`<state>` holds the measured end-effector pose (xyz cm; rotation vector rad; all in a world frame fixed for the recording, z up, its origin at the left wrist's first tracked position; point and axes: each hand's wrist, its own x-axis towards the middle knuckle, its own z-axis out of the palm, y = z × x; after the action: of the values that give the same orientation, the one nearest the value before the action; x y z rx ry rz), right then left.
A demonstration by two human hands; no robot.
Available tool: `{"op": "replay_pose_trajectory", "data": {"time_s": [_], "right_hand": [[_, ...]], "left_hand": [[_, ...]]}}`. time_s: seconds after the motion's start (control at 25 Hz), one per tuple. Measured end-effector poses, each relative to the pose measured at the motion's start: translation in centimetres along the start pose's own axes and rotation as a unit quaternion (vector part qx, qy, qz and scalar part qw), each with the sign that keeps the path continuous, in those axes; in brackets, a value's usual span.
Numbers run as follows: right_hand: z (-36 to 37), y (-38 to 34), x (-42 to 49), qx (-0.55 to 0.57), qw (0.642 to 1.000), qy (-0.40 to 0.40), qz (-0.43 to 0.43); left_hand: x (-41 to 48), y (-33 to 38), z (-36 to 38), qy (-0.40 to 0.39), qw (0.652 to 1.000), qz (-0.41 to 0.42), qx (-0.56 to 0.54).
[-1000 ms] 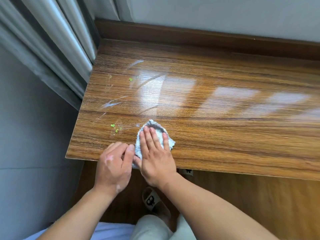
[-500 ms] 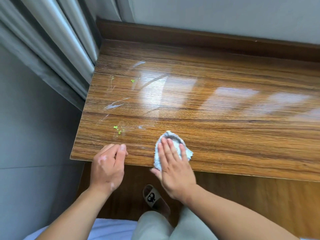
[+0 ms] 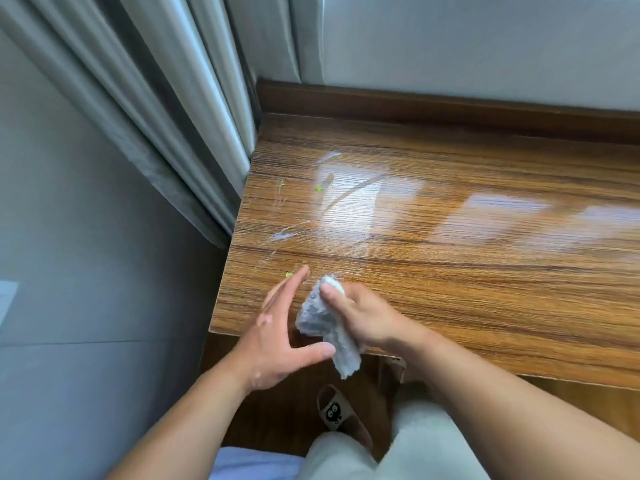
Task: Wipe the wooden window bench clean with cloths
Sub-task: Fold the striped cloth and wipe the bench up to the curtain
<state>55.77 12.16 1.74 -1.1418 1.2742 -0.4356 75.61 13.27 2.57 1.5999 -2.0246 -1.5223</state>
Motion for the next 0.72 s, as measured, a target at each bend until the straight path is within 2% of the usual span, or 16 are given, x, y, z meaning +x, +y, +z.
{"op": "replay_pose_trajectory", "data": {"time_s": [0.04, 0.12, 0.16, 0.2, 0.24, 0.28, 0.32, 0.4, 0.48, 0.56, 0.64, 0.72], "right_hand": [[-1.2, -1.0, -0.4, 0.106, 0.992, -0.035, 0.052], [-3.5, -1.5, -0.1, 0.182, 0.977, -0.037, 0.1], [-4.7, -1.0, 0.4, 0.139, 0.985, 0.005, 0.097], [-5.6, 0.0, 1.0, 0.046, 0.993, 0.066, 0.087], [-6.3, 1.4, 1.6, -0.092, 0.982, 0.142, 0.084], [-6.5, 2.9, 2.0, -0.224, 0.947, 0.217, 0.074], [-5.8, 4.2, 2.1, -0.309, 0.915, 0.255, 0.043], [-2.0, 6.4, 1.8, -0.418, 0.883, 0.213, -0.026], [2.2, 7.7, 1.4, -0.488, 0.859, 0.144, -0.058], [2.5, 8.1, 2.3, -0.517, 0.842, 0.138, -0.071], [-1.1, 7.5, 5.5, -0.52, 0.838, 0.15, -0.075], [-6.8, 5.5, 10.3, -0.53, 0.827, 0.179, -0.058]], "left_hand": [[1.0, 0.6, -0.5, -0.032, 0.999, -0.008, -0.002], [3.7, 1.2, -0.8, -0.064, 0.992, -0.054, -0.093], [4.9, 1.5, -0.4, -0.072, 0.984, -0.089, -0.133], [6.1, 1.7, 0.1, -0.066, 0.982, -0.121, -0.133], [7.5, 1.9, 0.6, -0.046, 0.985, -0.145, -0.076], [8.5, 2.0, 0.8, -0.025, 0.987, -0.16, 0.001], [9.1, 2.3, 0.6, 0.016, 0.982, -0.169, 0.077], [9.8, 2.3, -1.0, 0.141, 0.966, -0.167, 0.141], [9.5, 1.0, -3.6, 0.234, 0.945, -0.179, 0.141], [9.2, -1.5, -6.0, 0.245, 0.927, -0.239, 0.154], [9.7, -3.7, -7.4, 0.22, 0.913, -0.308, 0.151], [11.2, -4.8, -8.0, 0.211, 0.923, -0.301, 0.112]]}}
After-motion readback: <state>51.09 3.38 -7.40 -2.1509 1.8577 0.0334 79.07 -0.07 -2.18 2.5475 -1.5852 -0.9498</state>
